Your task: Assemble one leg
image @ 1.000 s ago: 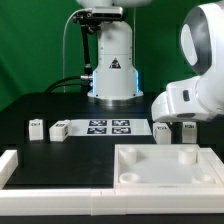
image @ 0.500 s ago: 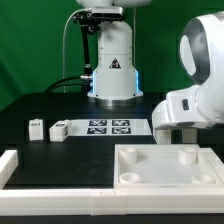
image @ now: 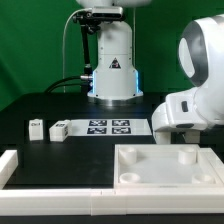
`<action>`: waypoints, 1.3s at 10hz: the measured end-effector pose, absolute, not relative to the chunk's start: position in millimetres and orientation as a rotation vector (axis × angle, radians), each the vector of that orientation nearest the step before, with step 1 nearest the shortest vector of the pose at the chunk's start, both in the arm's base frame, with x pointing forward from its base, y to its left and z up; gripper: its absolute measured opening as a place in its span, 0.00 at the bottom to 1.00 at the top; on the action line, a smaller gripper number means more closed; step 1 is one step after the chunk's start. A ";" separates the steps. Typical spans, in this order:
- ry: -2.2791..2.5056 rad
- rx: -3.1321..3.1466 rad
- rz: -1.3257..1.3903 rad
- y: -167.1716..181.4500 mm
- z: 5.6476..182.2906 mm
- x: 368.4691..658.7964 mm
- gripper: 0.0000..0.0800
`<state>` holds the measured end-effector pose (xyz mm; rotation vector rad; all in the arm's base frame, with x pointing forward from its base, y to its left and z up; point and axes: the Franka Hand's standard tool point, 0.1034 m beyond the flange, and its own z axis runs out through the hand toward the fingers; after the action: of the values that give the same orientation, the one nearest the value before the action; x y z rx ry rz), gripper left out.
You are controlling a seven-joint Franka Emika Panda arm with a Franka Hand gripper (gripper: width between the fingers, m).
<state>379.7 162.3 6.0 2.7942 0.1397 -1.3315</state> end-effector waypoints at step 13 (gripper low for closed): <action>0.229 2.784 -1.390 150.1 109.0 421.7 0.36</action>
Offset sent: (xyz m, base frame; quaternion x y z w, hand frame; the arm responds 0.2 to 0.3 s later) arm -0.0022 0.0034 0.0000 -0.0103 0.0041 0.0023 0.9999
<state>421.7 150.1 109.0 2.7835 0.2289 -1.3904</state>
